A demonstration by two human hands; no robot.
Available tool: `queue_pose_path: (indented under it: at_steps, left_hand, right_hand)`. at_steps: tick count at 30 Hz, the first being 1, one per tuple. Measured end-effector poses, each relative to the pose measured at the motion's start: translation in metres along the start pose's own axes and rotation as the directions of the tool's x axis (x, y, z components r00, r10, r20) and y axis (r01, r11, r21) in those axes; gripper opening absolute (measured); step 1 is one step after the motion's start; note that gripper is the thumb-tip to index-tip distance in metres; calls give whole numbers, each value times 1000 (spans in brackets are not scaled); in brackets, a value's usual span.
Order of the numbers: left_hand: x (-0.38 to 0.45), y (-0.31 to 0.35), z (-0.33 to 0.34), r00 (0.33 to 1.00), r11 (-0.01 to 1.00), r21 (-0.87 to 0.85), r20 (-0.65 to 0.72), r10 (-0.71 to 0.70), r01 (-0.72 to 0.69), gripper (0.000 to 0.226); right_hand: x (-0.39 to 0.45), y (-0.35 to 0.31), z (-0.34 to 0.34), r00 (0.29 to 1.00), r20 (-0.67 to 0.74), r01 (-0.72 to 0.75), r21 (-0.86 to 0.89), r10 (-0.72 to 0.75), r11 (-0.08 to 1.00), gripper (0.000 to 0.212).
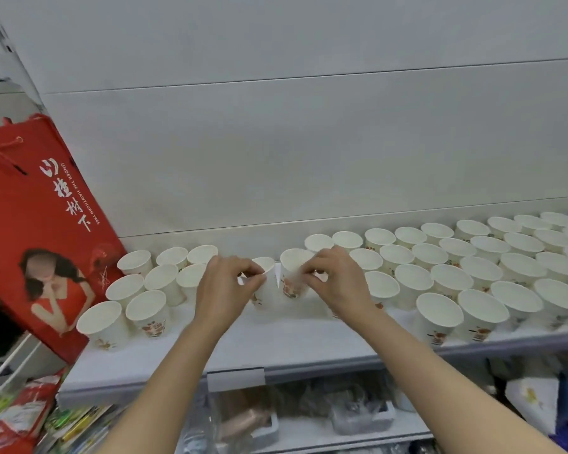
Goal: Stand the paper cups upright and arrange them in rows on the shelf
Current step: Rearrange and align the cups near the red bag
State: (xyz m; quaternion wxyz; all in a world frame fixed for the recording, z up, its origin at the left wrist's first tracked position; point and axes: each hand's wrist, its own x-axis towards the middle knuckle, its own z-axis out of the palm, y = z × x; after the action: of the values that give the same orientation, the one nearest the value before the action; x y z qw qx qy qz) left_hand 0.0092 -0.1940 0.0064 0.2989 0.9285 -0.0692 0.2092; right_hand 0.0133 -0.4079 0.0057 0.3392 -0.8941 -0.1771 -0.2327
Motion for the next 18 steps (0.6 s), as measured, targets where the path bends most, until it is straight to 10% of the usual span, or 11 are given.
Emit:
queue_pose_path:
  at_steps: [18]
  left_hand:
    - [-60, 112, 72, 986, 983, 181, 166, -6, -25, 25]
  right_hand:
    - [-105, 93, -93, 995, 56, 95, -278, -83, 956, 8]
